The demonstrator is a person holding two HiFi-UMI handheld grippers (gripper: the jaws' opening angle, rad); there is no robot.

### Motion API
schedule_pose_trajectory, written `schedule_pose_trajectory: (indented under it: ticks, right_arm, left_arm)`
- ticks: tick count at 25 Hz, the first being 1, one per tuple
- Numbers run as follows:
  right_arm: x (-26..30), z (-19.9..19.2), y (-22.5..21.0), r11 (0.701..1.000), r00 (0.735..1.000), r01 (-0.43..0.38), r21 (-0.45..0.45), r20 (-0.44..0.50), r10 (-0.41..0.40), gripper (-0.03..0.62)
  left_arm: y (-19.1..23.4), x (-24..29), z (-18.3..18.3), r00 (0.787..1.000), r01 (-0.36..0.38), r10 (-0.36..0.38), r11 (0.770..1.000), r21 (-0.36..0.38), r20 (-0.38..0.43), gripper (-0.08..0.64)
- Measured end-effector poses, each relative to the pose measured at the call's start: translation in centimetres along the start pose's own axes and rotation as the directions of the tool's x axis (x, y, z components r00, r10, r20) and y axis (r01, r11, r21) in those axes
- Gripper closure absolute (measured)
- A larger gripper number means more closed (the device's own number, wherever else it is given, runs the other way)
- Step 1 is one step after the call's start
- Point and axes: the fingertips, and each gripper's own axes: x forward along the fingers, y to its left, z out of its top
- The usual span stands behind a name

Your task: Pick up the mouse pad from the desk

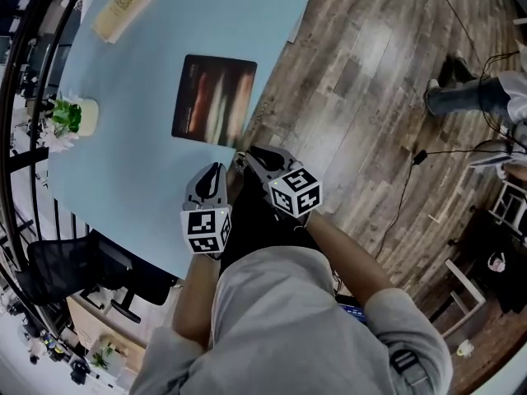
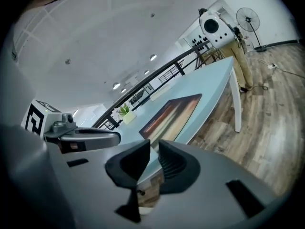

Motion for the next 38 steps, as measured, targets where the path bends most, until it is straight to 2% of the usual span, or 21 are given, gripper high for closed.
schedule_pose_trajectory:
  ticks: [5,12,26,38]
  right_arm:
    - [2.4,-1.4,-0.3,0.996,0.999,0.002,0.093,-0.040,0.002,0.526]
    - [3.6,-2.8,-1.9,0.967,0.998,0.032,0.253,-0.055,-0.018,0.514]
    - [4.9,-3.8,-2.7,0.913,0.997,0.046,0.405,-0.074,-0.017,0.492]
    - [5.3,-3.7,-2.2,0.876,0.999,0.018,0.482,-0.049,0.006,0.499]
  left_arm:
    - [1.4,0.7,0.1,1.000,0.007,-0.007,1.000,0.004,-0.015,0.520]
    - [2.6,1.2,0.3,1.000,0.016,-0.016,1.000,0.001,-0.025,0.520]
    - [3.1,1.7,0.6,0.999,0.039,-0.039,0.999,-0.011,-0.025,0.520]
    - [2.8,1.3,0.2,0.999,0.047,-0.048,0.998,-0.032,-0.016,0.522]
